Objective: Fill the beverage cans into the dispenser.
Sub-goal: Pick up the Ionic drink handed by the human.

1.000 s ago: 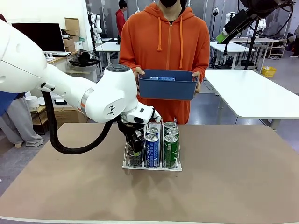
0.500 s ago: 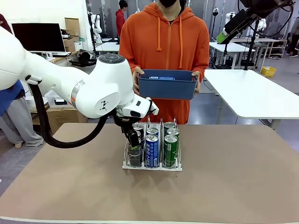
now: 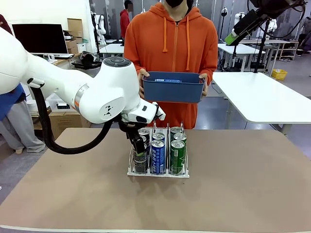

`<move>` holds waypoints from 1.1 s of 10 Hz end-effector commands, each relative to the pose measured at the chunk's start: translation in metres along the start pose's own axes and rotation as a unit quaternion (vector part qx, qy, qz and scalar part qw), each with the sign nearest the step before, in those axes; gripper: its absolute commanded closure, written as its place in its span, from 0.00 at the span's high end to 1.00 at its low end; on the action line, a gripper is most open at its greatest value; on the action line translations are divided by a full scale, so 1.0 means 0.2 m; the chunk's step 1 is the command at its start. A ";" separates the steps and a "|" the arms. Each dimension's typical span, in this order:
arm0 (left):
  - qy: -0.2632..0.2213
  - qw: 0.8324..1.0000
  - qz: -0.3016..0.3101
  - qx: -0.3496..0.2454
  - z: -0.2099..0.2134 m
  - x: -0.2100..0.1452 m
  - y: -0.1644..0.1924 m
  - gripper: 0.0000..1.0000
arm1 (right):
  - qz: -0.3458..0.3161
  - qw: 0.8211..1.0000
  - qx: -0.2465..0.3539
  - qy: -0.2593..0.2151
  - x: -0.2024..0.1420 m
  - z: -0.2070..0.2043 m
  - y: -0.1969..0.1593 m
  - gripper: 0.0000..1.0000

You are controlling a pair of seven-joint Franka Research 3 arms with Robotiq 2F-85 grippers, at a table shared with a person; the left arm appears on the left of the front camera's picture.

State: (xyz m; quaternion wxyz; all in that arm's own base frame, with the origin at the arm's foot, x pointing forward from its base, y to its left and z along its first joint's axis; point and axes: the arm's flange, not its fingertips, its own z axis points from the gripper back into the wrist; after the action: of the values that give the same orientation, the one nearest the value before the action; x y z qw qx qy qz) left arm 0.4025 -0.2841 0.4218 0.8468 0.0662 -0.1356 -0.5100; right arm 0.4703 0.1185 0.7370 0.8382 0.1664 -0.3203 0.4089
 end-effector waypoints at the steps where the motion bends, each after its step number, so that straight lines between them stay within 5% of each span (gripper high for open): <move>1: -0.003 1.000 0.000 -0.004 0.00 0.00 0.01 1.00 | 0.001 1.000 0.000 0.001 0.00 0.00 0.00 1.00; 4: 0.000 1.000 0.000 0.000 0.00 0.00 0.00 1.00 | 0.001 1.000 0.000 0.001 0.00 0.00 0.00 1.00; 6: 0.030 0.999 -0.014 0.010 0.27 -0.08 0.07 1.00 | 0.001 1.000 0.000 0.001 0.00 0.00 0.00 1.00; 7: 0.006 1.000 -0.026 0.011 0.38 -0.10 0.15 1.00 | 0.001 1.000 0.000 0.001 0.00 0.00 0.00 1.00; 8: -0.030 0.997 -0.058 -0.051 0.50 -0.16 0.23 1.00 | 0.001 1.000 0.000 0.001 0.00 0.00 0.00 1.00; 11: -0.113 0.989 -0.070 -0.058 0.81 -0.30 0.52 1.00 | 0.001 1.000 0.000 0.001 0.00 0.00 0.00 1.00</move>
State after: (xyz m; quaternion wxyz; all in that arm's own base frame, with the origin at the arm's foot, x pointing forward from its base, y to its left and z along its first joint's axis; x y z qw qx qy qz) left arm 0.4094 -0.1943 0.5827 0.7964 -0.0057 -0.1913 -0.5737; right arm 0.4704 0.1183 0.7371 0.8383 0.1663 -0.3204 0.4086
